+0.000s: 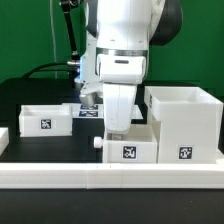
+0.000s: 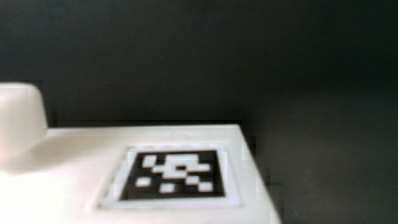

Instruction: Assemble drawer

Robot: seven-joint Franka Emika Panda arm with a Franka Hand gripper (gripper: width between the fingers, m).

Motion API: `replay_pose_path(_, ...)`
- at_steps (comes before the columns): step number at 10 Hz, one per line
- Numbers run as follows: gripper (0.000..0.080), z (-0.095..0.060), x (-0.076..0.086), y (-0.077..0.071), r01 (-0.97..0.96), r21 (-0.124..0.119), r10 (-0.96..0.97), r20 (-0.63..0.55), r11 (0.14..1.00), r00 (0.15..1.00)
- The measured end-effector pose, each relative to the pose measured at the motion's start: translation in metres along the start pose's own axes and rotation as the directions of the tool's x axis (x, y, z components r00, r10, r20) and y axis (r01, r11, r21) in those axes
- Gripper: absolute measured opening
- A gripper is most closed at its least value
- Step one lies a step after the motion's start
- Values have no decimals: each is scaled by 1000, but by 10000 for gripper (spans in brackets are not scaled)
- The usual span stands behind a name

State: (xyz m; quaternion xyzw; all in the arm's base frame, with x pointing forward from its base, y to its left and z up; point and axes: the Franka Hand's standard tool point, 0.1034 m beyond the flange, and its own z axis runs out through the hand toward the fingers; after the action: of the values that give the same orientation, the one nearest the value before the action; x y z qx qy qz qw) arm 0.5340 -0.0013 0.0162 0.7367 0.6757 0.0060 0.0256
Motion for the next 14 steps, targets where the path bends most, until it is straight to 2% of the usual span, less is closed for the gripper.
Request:
replay_pose_path(4,42,4,1,-5,31,8,-31,11,999,999)
replay_pose_path(5,42,4,-2,-9,28,43,-28,19,999,999)
replay_pose_path(11,42,4,-2,-8,26,43,-27,18,999,999)
replay_pose_path(14,42,4,5,-10,9,45,-10,20,999,1000)
